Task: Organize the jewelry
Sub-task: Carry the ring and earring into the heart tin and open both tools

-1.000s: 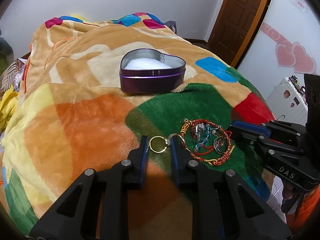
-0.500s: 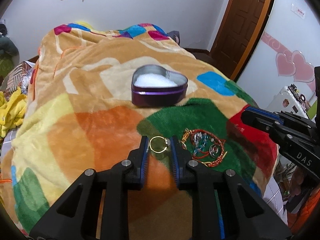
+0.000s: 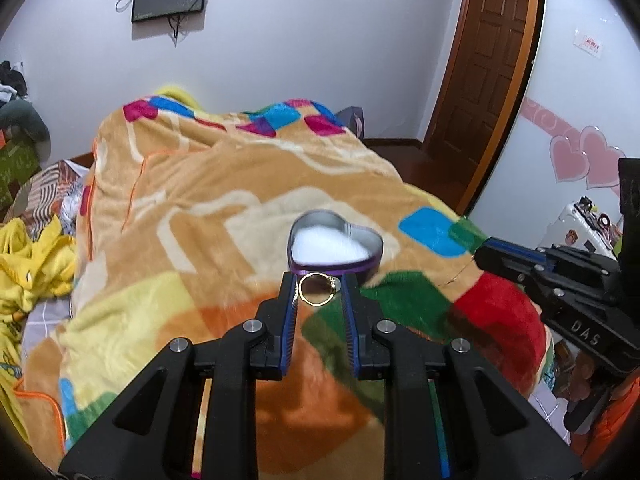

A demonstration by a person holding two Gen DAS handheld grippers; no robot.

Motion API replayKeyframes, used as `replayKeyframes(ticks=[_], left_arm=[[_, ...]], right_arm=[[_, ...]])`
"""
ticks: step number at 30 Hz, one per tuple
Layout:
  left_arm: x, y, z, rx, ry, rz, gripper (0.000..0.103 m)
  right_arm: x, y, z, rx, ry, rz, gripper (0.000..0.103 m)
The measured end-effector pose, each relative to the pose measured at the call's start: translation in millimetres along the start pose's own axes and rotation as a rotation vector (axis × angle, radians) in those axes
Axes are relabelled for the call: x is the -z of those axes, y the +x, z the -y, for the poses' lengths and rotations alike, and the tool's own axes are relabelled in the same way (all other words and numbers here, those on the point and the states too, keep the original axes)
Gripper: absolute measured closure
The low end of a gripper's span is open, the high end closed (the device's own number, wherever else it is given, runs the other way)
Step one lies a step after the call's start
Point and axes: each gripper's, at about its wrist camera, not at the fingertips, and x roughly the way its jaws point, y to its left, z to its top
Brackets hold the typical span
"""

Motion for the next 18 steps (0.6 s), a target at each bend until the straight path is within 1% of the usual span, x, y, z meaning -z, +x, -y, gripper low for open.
replayKeyframes(ticks=[3, 9, 18], left_arm=[[-5, 1, -1, -0.006, 0.005, 0.012, 0.082], [-17, 15, -5, -0.009, 0.011, 0.015, 0.082], [-29, 42, -11, -0.002, 0.020, -0.010, 0.082]], right_arm=[[-6, 3, -1, -0.004, -0.006, 0.010, 0.094], [-19, 13, 0, -0.009, -0.018, 0.030, 0.094], [-37, 33, 5, -0.041, -0.018, 0.041, 0.094]])
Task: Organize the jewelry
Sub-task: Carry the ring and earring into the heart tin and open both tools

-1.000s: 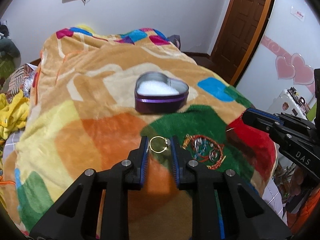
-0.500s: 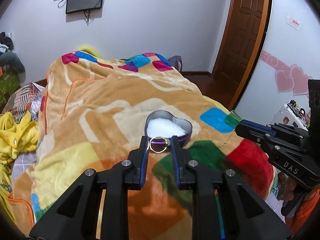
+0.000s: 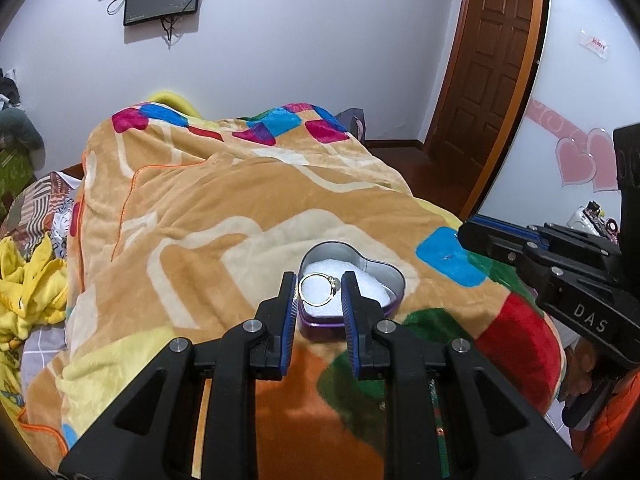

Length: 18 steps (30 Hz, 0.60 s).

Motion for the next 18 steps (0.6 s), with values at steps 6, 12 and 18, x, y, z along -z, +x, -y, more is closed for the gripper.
replayKeyframes(ticks=[6, 12, 18], left_arm=[[-6, 16, -4, 0.002, 0.003, -0.013, 0.082], [-10, 29, -6, 0.011, 0.006, -0.032, 0.082], [-10, 44, -5, 0.036, 0.010, -0.065, 0.082]], right_arm=[[-5, 17, 4, -0.019, -0.007, -0.020, 0.094], [-7, 32, 4, -0.054, -0.017, -0.051, 0.094], [-5, 50, 5, -0.066, -0.039, -0.102, 0.094]])
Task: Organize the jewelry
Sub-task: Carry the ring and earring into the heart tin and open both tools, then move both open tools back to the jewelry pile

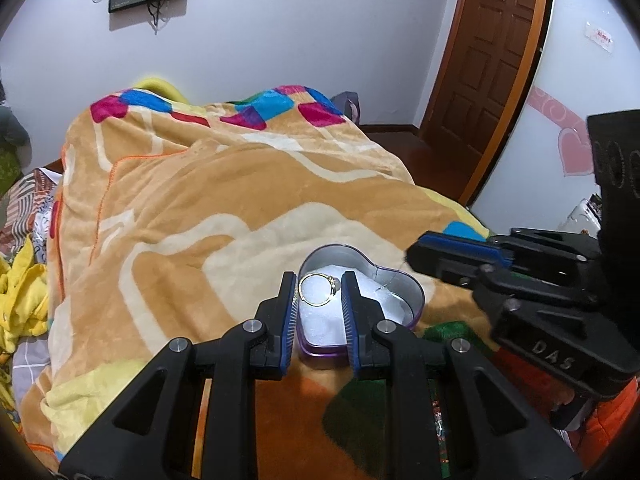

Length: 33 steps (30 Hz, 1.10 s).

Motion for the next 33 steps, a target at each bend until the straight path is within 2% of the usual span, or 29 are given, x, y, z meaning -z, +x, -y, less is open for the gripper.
replayKeyframes(ticks=[12, 24, 26, 30, 33], left_arm=[[7, 29, 7, 0.015, 0.025, -0.086, 0.082], [6, 23, 5, 0.012, 0.017, -0.087, 0.082], [5, 20, 5, 0.010, 0.013, -0.082, 0.082], [5, 10, 6, -0.009, 0.015, -0.069, 0.082], [4, 0, 8, -0.024, 0.025, -0.056, 0.081]], right_arm=[[10, 27, 12, -0.017, -0.003, -0.119, 0.094], [13, 33, 9, -0.012, -0.044, -0.181, 0.094], [13, 31, 8, -0.009, -0.050, -0.181, 0.092], [11, 25, 8, 0.004, -0.052, -0.165, 0.082], [9, 17, 6, 0.016, -0.055, -0.147, 0.081]])
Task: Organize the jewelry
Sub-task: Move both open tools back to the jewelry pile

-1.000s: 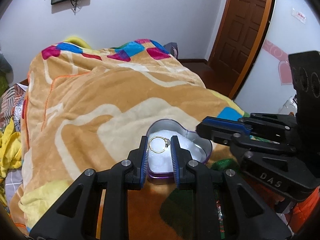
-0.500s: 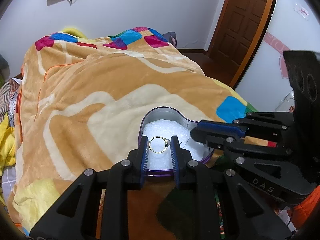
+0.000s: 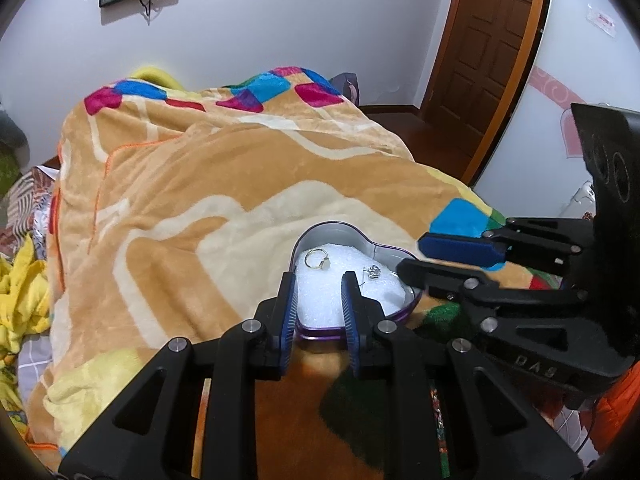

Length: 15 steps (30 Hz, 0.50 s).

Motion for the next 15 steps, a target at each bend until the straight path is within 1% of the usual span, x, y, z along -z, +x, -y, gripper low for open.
replayKeyframes(ticks=[5, 15], left_arm=[[1, -19, 4, -0.031, 0.015, 0.026, 0.070], [16, -52, 16, -0.039, 0.024, 0.034, 0.069]], right_arm=[[1, -21, -1, 0.025, 0.009, 0.036, 0.081], [11, -73, -9, 0.074, 0.015, 0.120, 0.081]])
